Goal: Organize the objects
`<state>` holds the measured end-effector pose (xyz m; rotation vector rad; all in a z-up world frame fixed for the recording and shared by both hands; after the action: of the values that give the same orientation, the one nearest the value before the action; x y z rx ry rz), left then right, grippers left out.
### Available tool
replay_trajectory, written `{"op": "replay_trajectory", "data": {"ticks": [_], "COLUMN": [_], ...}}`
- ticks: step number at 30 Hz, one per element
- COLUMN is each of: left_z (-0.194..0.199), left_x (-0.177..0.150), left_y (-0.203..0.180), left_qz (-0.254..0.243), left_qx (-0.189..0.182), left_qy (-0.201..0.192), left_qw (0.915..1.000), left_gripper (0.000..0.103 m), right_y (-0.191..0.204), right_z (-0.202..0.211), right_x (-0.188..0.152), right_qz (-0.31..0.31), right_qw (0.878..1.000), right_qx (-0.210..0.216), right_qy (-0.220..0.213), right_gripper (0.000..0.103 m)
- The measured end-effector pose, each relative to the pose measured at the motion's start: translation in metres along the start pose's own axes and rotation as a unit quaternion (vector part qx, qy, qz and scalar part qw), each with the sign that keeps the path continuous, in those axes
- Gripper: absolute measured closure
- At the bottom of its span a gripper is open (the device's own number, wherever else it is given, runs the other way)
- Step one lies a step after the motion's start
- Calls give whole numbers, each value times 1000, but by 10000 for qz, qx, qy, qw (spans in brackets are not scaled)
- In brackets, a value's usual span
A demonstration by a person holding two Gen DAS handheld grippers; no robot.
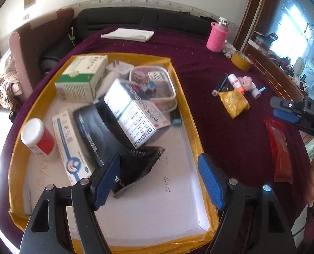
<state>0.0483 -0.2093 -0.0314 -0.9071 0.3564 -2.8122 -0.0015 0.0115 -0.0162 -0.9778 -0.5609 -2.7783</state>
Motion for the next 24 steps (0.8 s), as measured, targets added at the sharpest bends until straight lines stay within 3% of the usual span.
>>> {"op": "replay_trajectory", "data": {"ticks": [4,13,21,24], "left_z": [11,66,61,58], "left_x": [-7,8,7,10], "left_y": [-5,-21,-49,-51], "left_qz": [-220,36,-261,-250], "left_qx": [261,-329,-660,-703], "left_qy": [-146,-686,-491,-423], "left_qw": [9993,9971,9963,9963], "left_gripper": [32,32,32,32], "right_y": [-38,-107,-167,-177], "right_z": [16,1,-50,-67], "right_x": [-1,31,69,77], "right_qz": [-232,-499,-388,-408], "right_qw": [9995,9963,9845,9826], "right_qx": [-187,-700,-1617,-1666], "right_qy": [-96,-16,554,717], "right_gripper": [48,48,49,49]}}
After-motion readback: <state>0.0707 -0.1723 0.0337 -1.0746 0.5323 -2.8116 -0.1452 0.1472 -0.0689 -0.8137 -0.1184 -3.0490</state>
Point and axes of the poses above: each gripper's, at about its wrist camera, not at the fingertips, and z roughly against the way its jaws point, y to its left, x to its top, the point moved 9 cm from there along -z, roughly the way its jaws point, and after that the axes turned 11 degrees about z, right-handed, at the moved point
